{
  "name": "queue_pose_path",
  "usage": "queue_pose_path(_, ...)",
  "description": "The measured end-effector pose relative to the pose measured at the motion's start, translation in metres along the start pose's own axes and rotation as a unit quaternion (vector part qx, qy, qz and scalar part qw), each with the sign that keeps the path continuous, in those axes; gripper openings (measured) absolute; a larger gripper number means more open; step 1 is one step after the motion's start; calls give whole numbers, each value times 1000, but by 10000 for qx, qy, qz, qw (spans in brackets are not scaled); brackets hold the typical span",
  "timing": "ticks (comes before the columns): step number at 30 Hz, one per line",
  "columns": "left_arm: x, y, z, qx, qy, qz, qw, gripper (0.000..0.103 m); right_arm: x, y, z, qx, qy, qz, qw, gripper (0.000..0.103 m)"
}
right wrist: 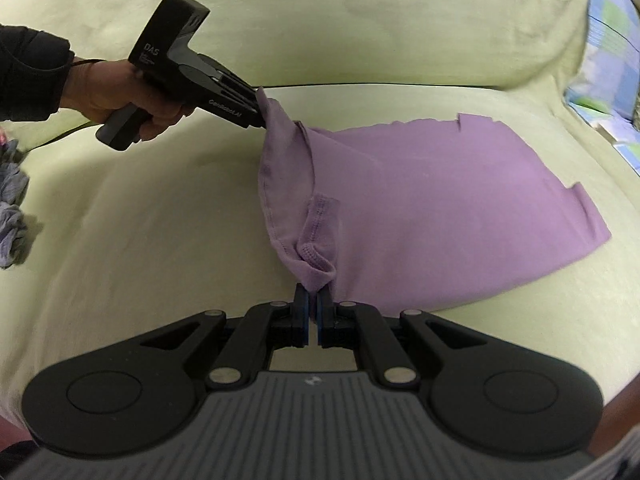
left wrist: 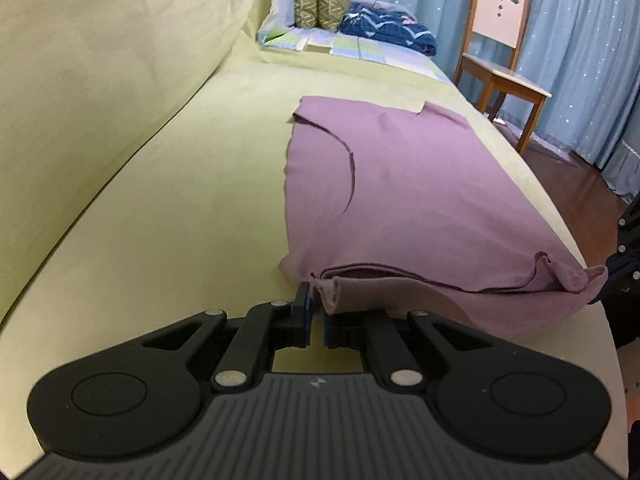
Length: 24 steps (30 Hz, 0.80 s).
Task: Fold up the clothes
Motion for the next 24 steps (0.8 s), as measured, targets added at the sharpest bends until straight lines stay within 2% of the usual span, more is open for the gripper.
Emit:
queue_pose_path(3, 4, -4, -3, 100, -274, -70, 9995, 0, 8, 17, 7, 163, -28, 133, 9998, 2)
queue_pose_path(6, 22, -3, -4, 155, -605, -44, 9980, 0, 27, 53, 11, 436, -40, 362, 9984, 2)
queue_pose_path(10, 77, -1, 4, 86, -1020, 203, 9945, 0, 43, 109, -3, 907, 18, 939, 9914, 2)
queue_pose_path(11, 101, 1, 10, 6, -1149, 310, 9929, 0, 44, 120, -5, 962, 23, 1048, 9898, 2)
queue_pose_path(13, 125, 2, 19, -31, -1245, 423, 9913, 0, 51, 171, -12, 1093, 97, 1485, 9828, 2)
queue_pose_path(15, 167, 6, 41, -103, -1451, 631, 9874, 0, 52, 205, -18, 1061, 161, 1693, 9797, 2)
queue_pose_path(18, 202, 12, 74, -157, -1700, 784, 9822, 0, 47, 263, -23, 1004, 243, 2087, 9725, 2)
queue_pose_path(22, 235, 21, 130, -193, -2143, 946, 9720, 0, 28, 338, -11, 944, 266, 2759, 9562, 2)
queue_pose_path(24, 247, 27, 163, -233, -2399, 1034, 9650, 0, 16, 356, -4, 938, 231, 2958, 9504, 2)
Point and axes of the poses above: each gripper's, at about its wrist camera, not at the fingertips, and z roughly the way its jaws point, y to its right, x to its top, the point moved 6 cm from there along z, roughly the way its jaws point, and after that the axes turned 10 degrees about -z, right-handed, at the moved point
